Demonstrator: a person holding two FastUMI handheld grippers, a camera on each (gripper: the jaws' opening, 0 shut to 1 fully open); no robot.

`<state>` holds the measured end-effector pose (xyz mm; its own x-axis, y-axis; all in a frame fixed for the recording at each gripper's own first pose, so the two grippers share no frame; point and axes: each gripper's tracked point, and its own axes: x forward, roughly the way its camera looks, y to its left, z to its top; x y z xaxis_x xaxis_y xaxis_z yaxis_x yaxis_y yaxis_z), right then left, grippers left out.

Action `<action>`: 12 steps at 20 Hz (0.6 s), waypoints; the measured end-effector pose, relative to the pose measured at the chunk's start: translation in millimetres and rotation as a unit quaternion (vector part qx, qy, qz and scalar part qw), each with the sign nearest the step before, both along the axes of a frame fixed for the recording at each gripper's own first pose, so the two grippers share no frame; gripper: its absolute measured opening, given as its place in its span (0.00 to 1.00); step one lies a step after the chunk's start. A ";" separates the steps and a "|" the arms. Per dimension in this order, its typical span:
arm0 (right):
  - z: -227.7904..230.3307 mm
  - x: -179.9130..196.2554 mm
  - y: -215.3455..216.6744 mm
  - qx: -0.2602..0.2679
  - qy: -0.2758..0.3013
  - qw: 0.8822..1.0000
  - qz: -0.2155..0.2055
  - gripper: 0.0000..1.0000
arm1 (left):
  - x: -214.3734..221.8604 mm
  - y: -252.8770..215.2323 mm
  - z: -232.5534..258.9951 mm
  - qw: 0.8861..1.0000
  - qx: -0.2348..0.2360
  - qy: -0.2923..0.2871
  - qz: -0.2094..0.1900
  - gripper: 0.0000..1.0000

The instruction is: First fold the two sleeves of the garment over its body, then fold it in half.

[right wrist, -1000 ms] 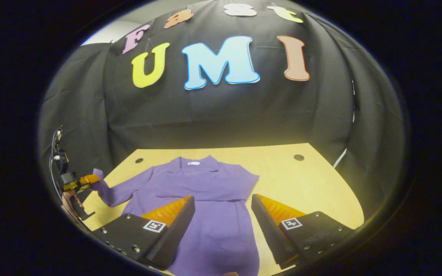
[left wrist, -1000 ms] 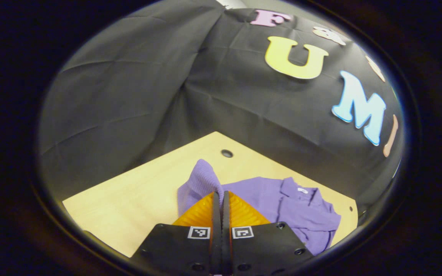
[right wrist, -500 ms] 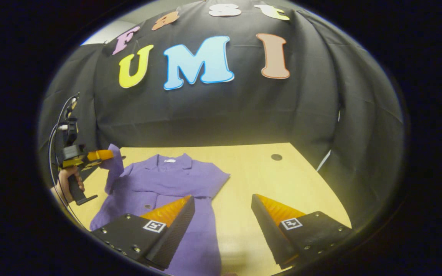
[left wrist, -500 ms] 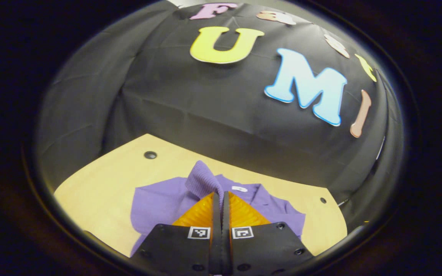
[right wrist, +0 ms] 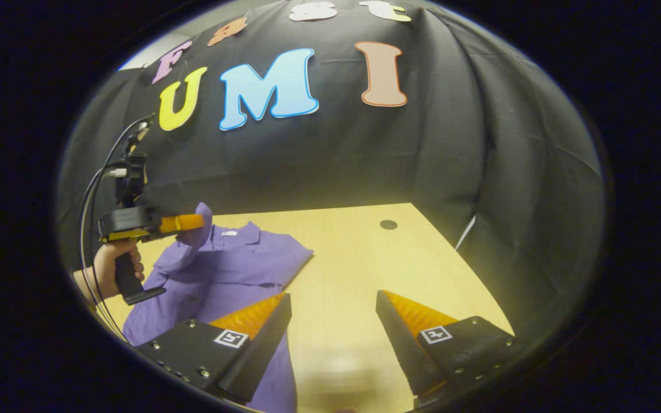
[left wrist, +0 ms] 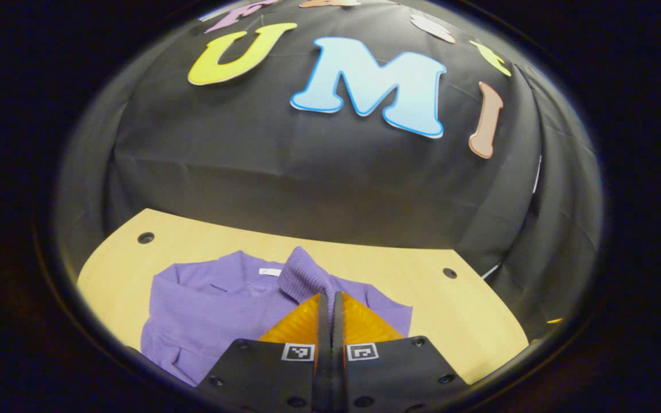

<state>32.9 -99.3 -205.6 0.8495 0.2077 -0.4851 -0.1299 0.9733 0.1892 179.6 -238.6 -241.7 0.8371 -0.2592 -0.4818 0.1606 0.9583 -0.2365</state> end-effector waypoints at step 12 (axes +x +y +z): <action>-4.5 -35.0 15.6 0.004 0.018 0.999 -0.027 0.93 | -18.7 -30.3 -18.3 0.996 0.027 0.008 -0.086 0.32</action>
